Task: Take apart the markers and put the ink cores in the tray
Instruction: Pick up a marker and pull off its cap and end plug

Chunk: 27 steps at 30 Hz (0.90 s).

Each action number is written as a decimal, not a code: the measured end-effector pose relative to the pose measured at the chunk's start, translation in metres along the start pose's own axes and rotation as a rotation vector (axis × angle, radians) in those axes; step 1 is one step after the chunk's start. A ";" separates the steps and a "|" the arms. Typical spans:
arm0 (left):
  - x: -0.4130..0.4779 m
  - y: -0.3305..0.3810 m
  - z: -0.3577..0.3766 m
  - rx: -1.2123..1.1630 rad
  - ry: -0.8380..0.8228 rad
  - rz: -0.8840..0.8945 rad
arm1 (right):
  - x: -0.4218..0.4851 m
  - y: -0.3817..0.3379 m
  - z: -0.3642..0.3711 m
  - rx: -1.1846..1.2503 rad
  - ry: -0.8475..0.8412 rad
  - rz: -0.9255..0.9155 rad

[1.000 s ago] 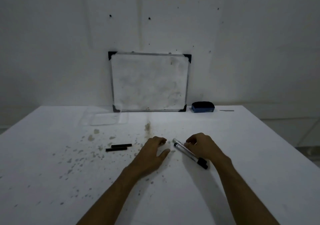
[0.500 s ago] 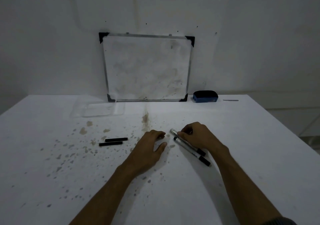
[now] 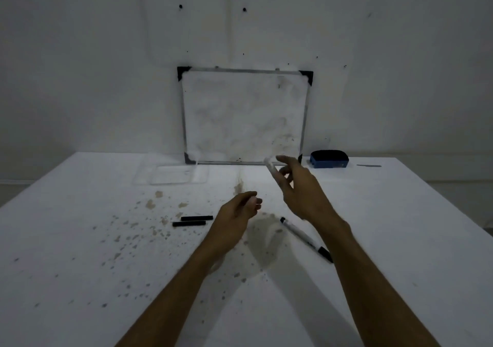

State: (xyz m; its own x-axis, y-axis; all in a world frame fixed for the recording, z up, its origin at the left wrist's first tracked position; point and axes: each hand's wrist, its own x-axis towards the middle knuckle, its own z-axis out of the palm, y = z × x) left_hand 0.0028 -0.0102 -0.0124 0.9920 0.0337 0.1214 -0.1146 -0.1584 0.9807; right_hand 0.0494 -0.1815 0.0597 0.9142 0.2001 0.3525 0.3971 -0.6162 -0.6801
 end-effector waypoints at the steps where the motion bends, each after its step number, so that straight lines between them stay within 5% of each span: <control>1: 0.001 0.008 0.000 -0.042 -0.026 0.004 | -0.004 -0.012 0.004 0.073 0.020 -0.031; 5: 0.004 0.036 -0.011 -0.134 -0.097 -0.022 | -0.015 -0.032 0.032 0.458 0.033 0.073; 13: -0.004 -0.002 -0.060 0.604 -0.036 0.104 | -0.029 0.004 0.086 0.599 -0.084 0.241; 19: -0.016 -0.032 -0.050 0.774 -0.044 0.409 | -0.032 0.013 0.093 0.138 -0.079 0.151; 27: -0.011 -0.033 -0.043 0.930 0.126 0.736 | -0.026 0.011 0.087 0.002 -0.001 0.361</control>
State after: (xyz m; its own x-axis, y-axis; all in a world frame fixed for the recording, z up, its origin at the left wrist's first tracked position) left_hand -0.0069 0.0367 -0.0397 0.6859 -0.2763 0.6732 -0.5202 -0.8331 0.1880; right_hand 0.0376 -0.1274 -0.0130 0.9956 -0.0291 0.0889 0.0492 -0.6457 -0.7620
